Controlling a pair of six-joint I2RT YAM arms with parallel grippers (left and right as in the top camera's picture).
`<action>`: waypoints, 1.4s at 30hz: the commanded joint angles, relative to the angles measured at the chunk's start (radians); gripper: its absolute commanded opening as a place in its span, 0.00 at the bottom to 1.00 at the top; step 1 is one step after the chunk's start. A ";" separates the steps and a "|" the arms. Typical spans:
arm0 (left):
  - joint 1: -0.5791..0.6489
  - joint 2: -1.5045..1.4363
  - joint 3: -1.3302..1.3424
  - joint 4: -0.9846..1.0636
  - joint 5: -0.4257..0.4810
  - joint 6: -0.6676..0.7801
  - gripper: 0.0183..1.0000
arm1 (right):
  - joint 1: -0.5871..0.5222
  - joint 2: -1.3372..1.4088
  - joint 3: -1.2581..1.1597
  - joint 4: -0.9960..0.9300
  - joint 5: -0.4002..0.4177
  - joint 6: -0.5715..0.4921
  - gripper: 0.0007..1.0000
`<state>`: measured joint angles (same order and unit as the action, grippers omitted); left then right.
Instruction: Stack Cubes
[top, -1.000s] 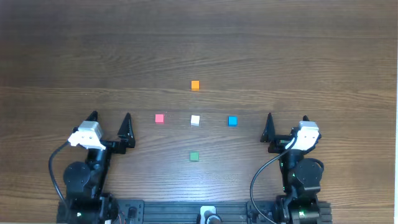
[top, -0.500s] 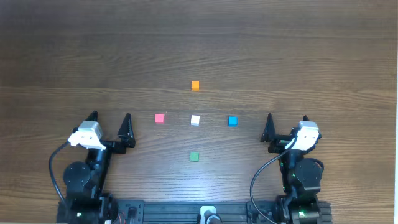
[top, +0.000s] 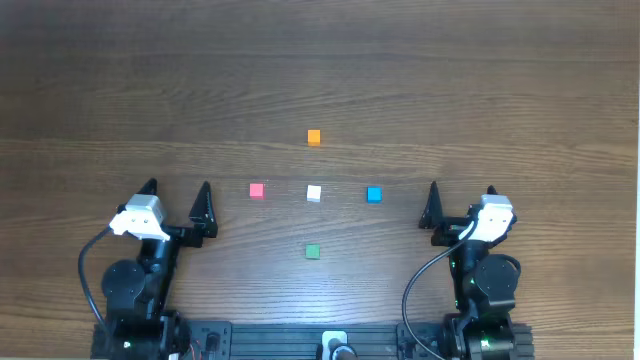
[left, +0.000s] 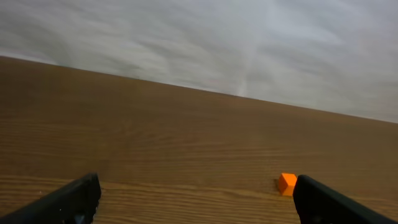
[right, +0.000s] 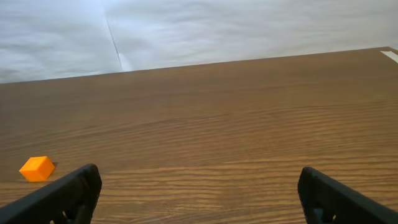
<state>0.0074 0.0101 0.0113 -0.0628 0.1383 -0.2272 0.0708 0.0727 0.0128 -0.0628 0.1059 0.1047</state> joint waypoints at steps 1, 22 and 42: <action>0.005 -0.006 -0.005 -0.001 -0.008 0.014 1.00 | -0.008 -0.009 -0.008 -0.001 -0.010 -0.002 0.99; -0.078 0.437 0.300 -0.158 0.029 0.003 1.00 | -0.008 -0.009 -0.008 -0.001 -0.010 -0.001 0.99; -0.416 1.646 0.935 -0.487 -0.180 -0.256 0.98 | -0.008 -0.009 -0.008 -0.001 -0.010 -0.001 0.99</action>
<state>-0.4072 1.6047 0.9314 -0.5335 0.0166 -0.3988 0.0704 0.0700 0.0128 -0.0628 0.1028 0.1047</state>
